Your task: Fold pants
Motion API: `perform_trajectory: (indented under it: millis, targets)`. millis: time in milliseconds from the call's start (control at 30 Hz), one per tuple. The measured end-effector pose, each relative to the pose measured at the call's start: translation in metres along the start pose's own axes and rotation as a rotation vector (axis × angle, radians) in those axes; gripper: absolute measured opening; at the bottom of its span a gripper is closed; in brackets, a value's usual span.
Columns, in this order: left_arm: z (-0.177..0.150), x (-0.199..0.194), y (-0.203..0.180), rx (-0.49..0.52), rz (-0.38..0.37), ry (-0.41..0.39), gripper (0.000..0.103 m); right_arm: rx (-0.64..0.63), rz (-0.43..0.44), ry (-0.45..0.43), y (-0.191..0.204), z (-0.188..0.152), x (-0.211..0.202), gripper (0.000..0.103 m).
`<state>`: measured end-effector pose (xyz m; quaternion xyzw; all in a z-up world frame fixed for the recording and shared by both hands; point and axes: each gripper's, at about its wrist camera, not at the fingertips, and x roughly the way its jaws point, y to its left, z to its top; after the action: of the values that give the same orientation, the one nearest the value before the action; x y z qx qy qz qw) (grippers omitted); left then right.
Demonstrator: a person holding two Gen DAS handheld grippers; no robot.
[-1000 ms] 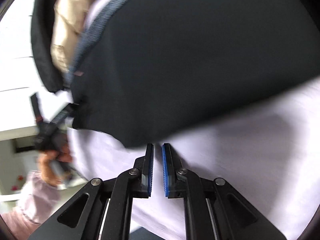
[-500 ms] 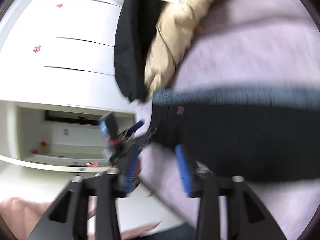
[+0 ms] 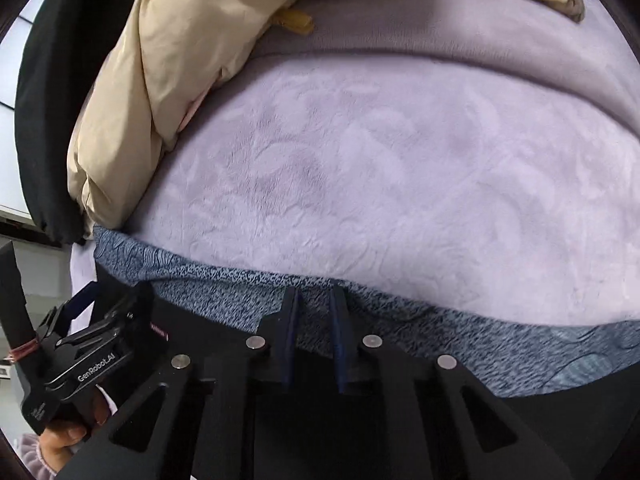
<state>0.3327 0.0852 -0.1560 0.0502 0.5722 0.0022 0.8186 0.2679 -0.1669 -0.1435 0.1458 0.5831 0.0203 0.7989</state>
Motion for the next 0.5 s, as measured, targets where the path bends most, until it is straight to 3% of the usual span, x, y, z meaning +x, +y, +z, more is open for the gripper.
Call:
perform_trajectory:
  millis: [67, 133, 300, 500]
  targets:
    - [0.0, -0.004, -0.003, 0.005, -0.015, 0.009, 0.103, -0.001, -0.018, -0.02, -0.004, -0.001, -0.015, 0.029]
    - [-0.005, -0.014, -0.006, 0.024, -0.035, 0.013, 0.103, 0.044, 0.029, -0.015, -0.017, -0.008, -0.033, 0.048]
    - [-0.035, -0.045, -0.017, 0.074, -0.107, 0.042, 0.103, 0.066, 0.038, 0.012, -0.041, -0.044, -0.067, 0.057]
    - [-0.077, -0.075, -0.043, 0.105, -0.158, 0.086, 0.103, 0.11, 0.003, 0.052, -0.068, -0.113, -0.099, 0.068]
